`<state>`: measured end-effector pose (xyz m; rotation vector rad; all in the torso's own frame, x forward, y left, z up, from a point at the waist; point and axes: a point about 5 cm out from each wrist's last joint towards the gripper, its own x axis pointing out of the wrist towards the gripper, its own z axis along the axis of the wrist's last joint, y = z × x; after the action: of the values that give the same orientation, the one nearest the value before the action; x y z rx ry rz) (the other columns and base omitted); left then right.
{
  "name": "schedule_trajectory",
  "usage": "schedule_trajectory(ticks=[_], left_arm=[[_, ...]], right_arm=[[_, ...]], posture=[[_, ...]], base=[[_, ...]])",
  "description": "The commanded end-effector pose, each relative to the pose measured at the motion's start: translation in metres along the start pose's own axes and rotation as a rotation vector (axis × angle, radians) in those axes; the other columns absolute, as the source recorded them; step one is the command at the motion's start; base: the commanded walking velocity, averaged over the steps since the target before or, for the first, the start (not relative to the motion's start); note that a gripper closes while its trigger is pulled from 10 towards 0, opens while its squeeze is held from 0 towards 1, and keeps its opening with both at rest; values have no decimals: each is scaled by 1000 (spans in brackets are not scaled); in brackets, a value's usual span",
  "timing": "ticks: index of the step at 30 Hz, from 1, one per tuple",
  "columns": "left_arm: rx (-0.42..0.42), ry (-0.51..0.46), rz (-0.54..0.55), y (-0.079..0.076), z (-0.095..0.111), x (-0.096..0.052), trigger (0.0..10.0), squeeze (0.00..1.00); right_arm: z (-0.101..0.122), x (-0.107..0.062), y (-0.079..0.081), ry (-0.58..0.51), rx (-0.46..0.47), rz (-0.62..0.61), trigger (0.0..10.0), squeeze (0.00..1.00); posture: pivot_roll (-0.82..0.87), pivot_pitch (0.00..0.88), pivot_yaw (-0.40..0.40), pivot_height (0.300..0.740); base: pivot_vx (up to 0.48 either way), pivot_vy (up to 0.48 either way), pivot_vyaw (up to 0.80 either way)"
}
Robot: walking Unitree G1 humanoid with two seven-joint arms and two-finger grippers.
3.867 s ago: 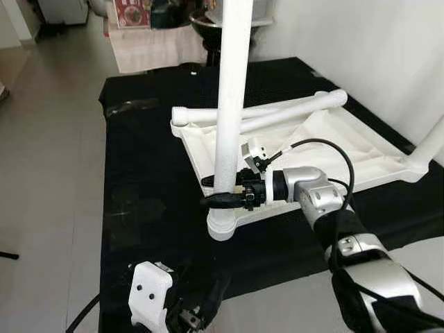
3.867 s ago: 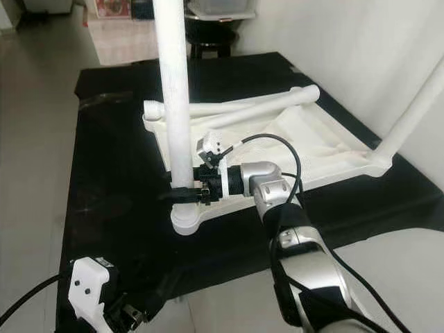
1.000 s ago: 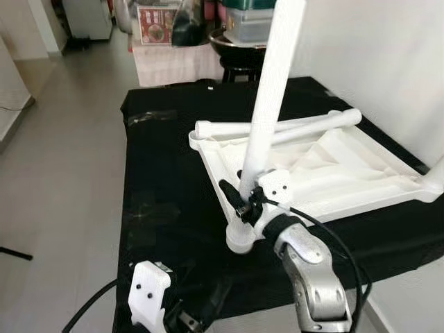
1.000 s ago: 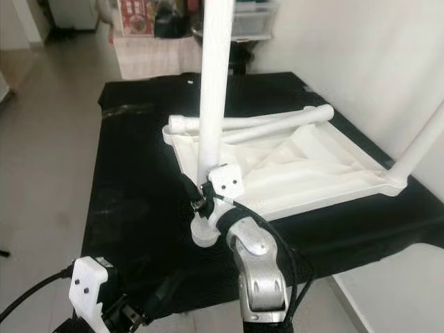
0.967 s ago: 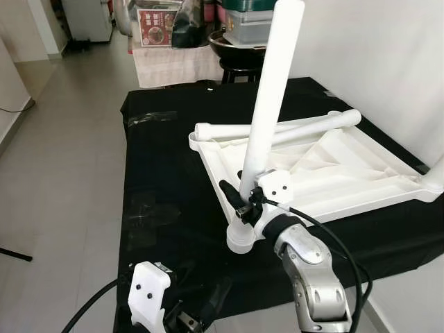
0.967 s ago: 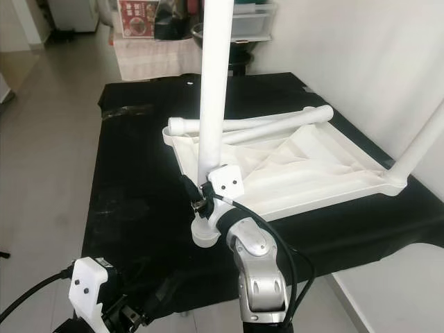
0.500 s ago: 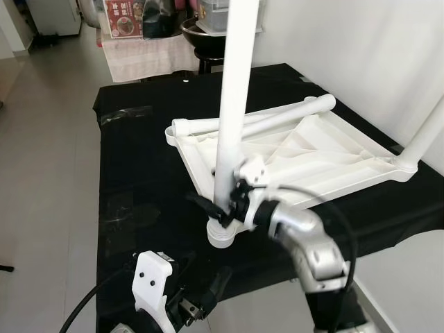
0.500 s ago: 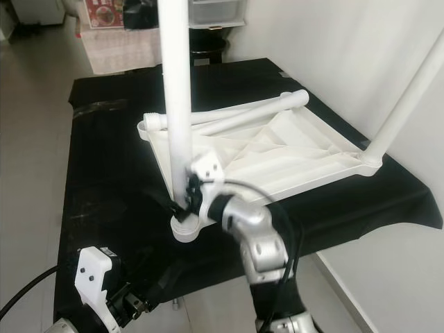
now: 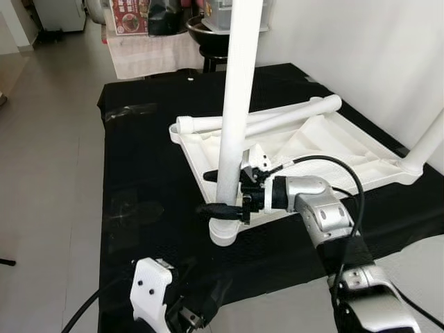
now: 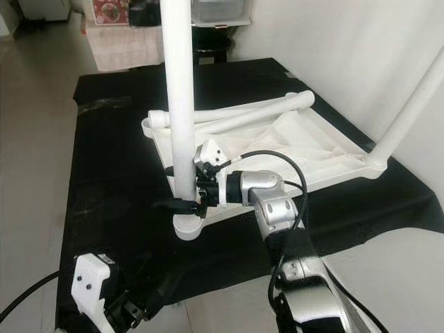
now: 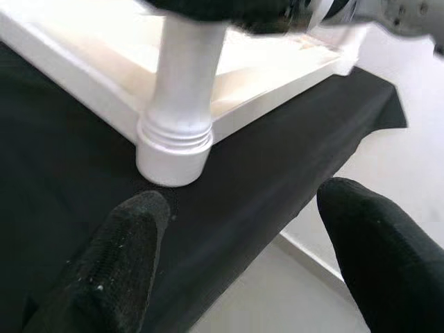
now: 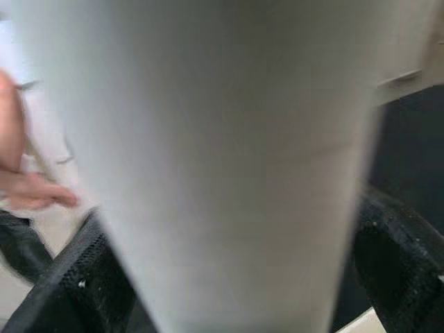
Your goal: Building children table
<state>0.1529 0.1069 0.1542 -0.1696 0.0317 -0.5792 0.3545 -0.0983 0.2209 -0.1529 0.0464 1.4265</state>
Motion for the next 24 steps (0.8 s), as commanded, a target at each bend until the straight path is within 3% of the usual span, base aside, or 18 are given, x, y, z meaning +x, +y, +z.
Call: schedule_trajectory(ticks=[1, 3, 4, 12, 14, 15, 16, 17, 18, 19, 21, 22, 24], left_arm=[[38, -1, 32, -1, 2, -4, 10000, 0], [46, -3, 47, -1, 3, -5, 10000, 0], [55, -4, 63, 0, 3, -6, 10000, 0], [74, -4, 89, 2, 3, -6, 10000, 0], [72, -4, 86, 2, 2, -5, 10000, 0], [72, -4, 86, 2, 2, -5, 10000, 0], [72, -4, 86, 2, 2, -5, 10000, 0], [70, -5, 85, 2, 2, -5, 10000, 0], [70, -5, 85, 2, 2, -5, 10000, 0], [68, -5, 79, 5, 2, -5, 10000, 0], [68, -5, 79, 5, 2, -5, 10000, 0], [68, -4, 75, 6, 2, -5, 10000, 0], [70, 1, 64, 10, 0, -3, 10000, 0]], right_arm=[[0, -1, -1, -12, 16, 48, 902, 0], [0, -2, -2, -8, 20, 57, 902, 0], [1, -5, -3, -4, 22, 79, 0, 0], [-5, -20, -8, -1, 6, 69, 0, 0], [-20, -32, -5, -1, -14, -107, 0, 0], [-20, -32, -5, -1, -14, -107, 0, 0], [-25, -34, -4, 5, -17, -181, 0, 0], [-38, -35, 3, 5, 36, -298, 0, 0], [-38, -35, 3, 5, 36, -298, 0, 0], [-63, -25, 25, 23, 107, -619, 0, 0], [-63, -25, 25, 23, 107, -619, 0, 0], [-71, -20, 38, 23, 187, -789, 0, 0], [-75, -12, 63, 84, 241, -1028, 0, 0]], posture=[[114, 194, -66, 740], [114, 195, -65, 740], [114, 196, -65, 740], [103, 186, -64, 740], [85, 182, -70, 740], [85, 182, -70, 740], [85, 182, -70, 740], [69, 181, -70, 740], [69, 181, -70, 740], [57, 173, -56, 740], [57, 173, -56, 740], [48, 171, -47, 740], [36, 156, -29, 740]], base=[[0, 0, 0], [0, 0, 0], [0, 0, 0], [0, 0, 0], [0, 0, 0], [0, 0, 0], [0, 0, 0], [0, 0, 0], [0, 0, 0], [0, 0, 0], [0, 0, 0], [0, 0, 0], [0, 0, 0]])
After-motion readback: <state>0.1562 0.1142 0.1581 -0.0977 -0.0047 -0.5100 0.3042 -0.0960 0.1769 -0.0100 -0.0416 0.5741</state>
